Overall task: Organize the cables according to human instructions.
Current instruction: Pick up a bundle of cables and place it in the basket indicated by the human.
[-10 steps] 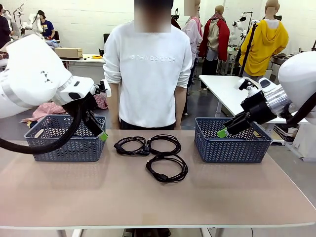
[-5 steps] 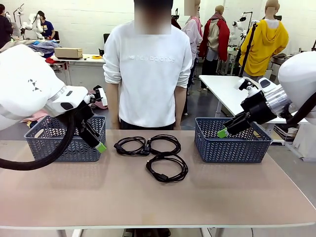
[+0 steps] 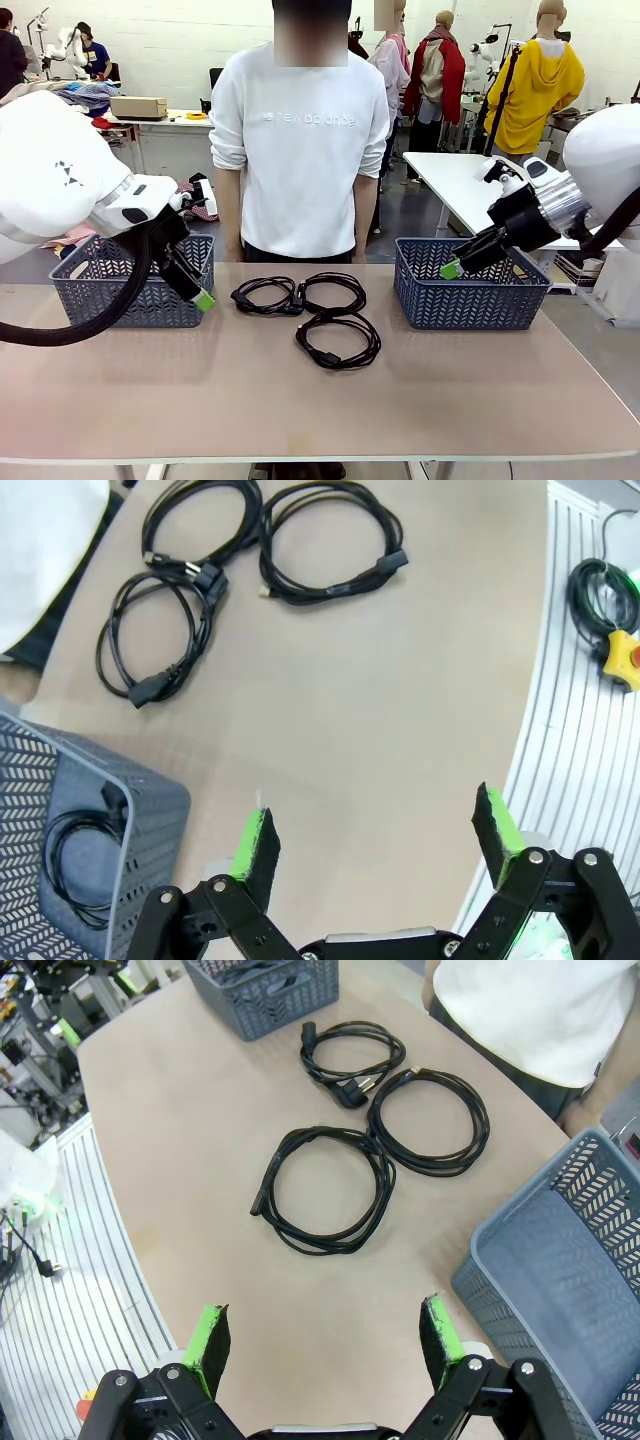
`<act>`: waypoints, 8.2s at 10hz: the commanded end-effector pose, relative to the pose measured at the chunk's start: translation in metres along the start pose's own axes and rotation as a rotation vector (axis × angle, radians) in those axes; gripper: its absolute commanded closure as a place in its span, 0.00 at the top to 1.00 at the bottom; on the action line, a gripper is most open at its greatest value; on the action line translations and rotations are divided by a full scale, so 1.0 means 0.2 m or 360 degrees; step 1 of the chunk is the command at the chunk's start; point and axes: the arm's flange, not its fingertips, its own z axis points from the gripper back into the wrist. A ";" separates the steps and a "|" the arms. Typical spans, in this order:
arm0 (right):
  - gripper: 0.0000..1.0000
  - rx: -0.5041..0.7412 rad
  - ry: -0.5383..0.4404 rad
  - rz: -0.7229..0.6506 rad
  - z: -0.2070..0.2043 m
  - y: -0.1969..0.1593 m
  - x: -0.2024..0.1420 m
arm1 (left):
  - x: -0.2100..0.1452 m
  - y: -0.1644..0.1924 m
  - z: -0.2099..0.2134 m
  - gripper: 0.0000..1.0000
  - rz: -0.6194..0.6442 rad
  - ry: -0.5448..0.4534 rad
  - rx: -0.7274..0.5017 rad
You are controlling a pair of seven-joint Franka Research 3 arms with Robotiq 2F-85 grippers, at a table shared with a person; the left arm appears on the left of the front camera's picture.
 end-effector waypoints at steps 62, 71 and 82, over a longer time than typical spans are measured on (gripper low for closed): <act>1.00 0.0017 -0.0039 0.0035 -0.01 -0.02 0.01 | 0.57 0.85 -1.30 1.00 -0.0689 0.0869 -0.0097; 1.00 0.0017 -0.0039 0.0035 -0.01 -0.02 0.01 | 0.57 0.87 -1.32 0.57 -0.0693 0.0880 -0.0123; 1.00 0.0017 -0.0039 0.0035 -0.01 -0.02 0.01 | 0.72 0.82 -0.93 0.00 -0.0678 0.0812 -0.0042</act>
